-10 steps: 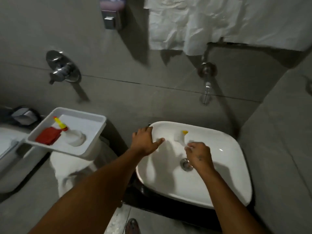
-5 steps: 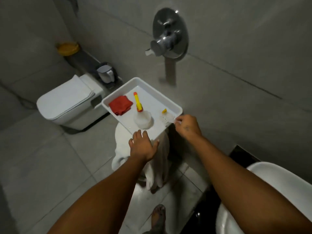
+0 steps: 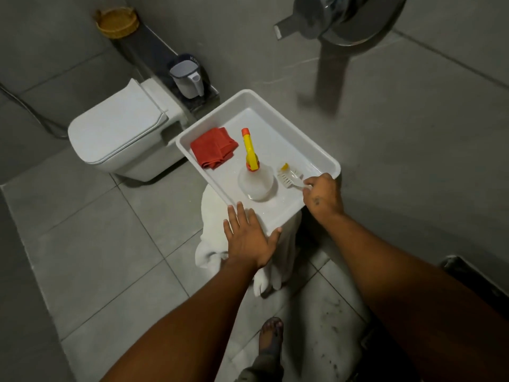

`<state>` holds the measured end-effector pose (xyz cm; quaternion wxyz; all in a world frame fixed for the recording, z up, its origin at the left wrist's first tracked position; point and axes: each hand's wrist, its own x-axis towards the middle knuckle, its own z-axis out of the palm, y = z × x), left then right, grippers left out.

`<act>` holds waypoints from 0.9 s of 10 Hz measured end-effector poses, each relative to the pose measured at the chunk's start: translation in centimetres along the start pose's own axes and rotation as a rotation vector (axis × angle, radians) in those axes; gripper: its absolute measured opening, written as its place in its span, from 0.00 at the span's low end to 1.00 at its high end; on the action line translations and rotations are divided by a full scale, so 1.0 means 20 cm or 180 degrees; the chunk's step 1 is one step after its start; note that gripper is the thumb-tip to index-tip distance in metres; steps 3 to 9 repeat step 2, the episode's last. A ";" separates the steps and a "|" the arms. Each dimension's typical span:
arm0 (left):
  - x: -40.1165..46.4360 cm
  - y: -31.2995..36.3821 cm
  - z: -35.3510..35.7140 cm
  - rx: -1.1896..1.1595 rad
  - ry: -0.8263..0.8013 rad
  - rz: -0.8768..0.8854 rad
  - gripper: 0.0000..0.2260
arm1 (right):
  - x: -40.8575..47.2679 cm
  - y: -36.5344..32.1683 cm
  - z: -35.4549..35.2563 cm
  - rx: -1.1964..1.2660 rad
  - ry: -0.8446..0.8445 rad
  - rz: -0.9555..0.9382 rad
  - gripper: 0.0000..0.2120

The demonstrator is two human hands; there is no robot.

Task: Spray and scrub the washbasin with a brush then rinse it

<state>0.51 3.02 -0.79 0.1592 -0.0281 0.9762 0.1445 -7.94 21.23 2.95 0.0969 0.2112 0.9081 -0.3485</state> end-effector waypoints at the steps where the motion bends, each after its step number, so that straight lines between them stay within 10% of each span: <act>1: 0.00 -0.01 0.00 0.0043 -0.0072 0.0021 0.44 | -0.03 0.00 -0.02 -0.0183 0.0012 -0.0132 0.17; 9: 0.00 -0.01 -0.02 0.0052 -0.0075 -0.0049 0.43 | -0.12 0.02 -0.09 -0.0187 0.0250 -0.0325 0.19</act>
